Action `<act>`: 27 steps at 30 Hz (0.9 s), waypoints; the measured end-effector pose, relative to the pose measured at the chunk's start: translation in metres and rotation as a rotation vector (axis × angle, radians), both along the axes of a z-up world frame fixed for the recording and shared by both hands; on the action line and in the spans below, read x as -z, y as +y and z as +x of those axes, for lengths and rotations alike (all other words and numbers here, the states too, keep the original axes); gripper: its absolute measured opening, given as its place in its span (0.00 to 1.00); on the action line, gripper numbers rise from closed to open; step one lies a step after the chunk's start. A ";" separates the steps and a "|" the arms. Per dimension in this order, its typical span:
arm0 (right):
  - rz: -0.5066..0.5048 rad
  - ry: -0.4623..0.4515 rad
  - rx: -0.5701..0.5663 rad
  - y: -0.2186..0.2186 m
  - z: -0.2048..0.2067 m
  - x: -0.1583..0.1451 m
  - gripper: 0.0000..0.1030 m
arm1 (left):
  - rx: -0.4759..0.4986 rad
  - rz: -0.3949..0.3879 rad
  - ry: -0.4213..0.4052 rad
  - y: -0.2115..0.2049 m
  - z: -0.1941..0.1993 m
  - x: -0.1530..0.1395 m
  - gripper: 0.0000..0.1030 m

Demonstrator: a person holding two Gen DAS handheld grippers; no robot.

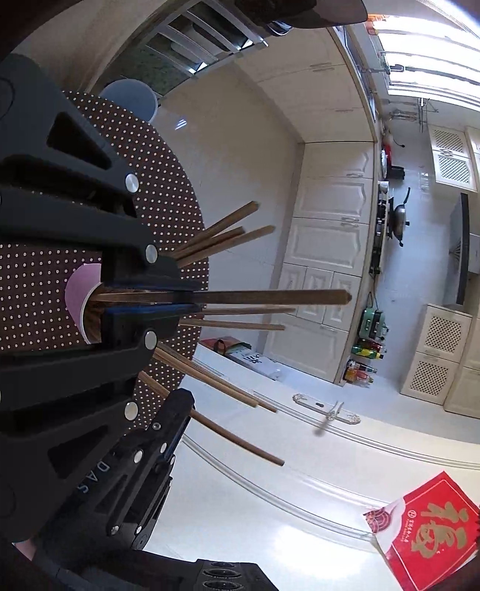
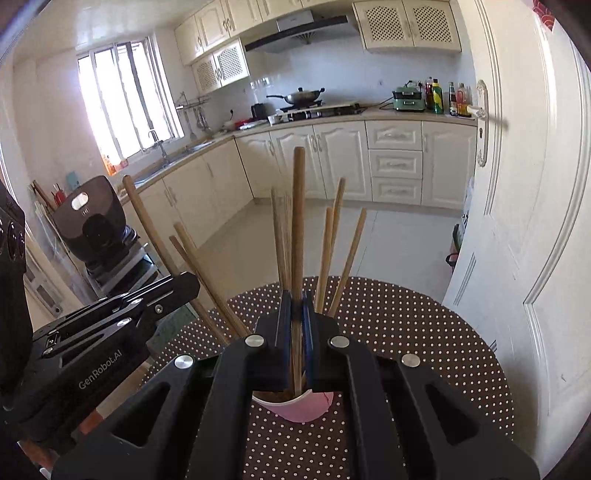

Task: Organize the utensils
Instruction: 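Lower both held chopsticks into the pink cup from above, then open both grippers and pull them back from the pink cup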

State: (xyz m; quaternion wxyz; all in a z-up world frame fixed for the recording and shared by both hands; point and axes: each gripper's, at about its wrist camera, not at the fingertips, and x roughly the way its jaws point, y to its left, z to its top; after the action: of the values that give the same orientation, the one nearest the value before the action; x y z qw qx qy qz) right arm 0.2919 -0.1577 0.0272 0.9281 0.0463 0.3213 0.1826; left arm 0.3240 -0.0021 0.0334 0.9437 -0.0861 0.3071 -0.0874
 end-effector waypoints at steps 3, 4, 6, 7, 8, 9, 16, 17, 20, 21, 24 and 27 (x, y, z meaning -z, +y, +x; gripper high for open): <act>-0.011 0.017 0.004 0.002 0.004 0.009 0.04 | 0.012 0.001 0.028 0.000 0.004 0.011 0.06; -0.016 0.024 0.007 0.002 0.005 0.012 0.04 | 0.021 0.000 0.041 -0.001 0.006 0.016 0.06; -0.018 0.028 0.011 0.002 0.007 0.015 0.05 | 0.044 -0.008 0.058 -0.002 0.009 0.023 0.07; -0.027 0.023 0.021 0.000 0.009 0.016 0.05 | 0.048 -0.011 0.059 -0.002 0.010 0.026 0.07; -0.034 0.018 0.027 0.000 0.009 0.016 0.05 | 0.048 -0.012 0.060 -0.002 0.011 0.028 0.07; -0.029 0.019 0.024 0.000 0.009 0.016 0.05 | 0.049 -0.013 0.063 -0.002 0.012 0.030 0.07; -0.035 0.031 0.020 0.001 0.013 0.019 0.07 | 0.059 -0.016 0.059 0.000 0.016 0.036 0.07; -0.031 0.041 0.018 0.001 0.014 0.020 0.07 | 0.062 -0.005 0.063 0.000 0.016 0.037 0.07; -0.021 0.058 0.011 0.000 0.017 0.021 0.08 | 0.075 0.035 0.052 -0.007 0.019 0.035 0.08; -0.017 0.058 0.014 -0.001 0.017 0.021 0.09 | 0.077 0.046 0.048 -0.009 0.018 0.035 0.08; -0.004 0.056 0.019 -0.004 0.013 0.018 0.28 | 0.065 0.063 0.055 -0.009 0.017 0.035 0.25; 0.004 0.041 0.040 -0.009 0.009 0.014 0.36 | -0.003 0.097 0.020 -0.006 0.009 0.032 0.49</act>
State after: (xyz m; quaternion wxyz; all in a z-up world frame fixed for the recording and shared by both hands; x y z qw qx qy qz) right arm 0.3013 -0.1667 0.0132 0.9246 0.0581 0.3391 0.1638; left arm 0.3332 -0.0081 0.0019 0.9439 -0.0417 0.3201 -0.0700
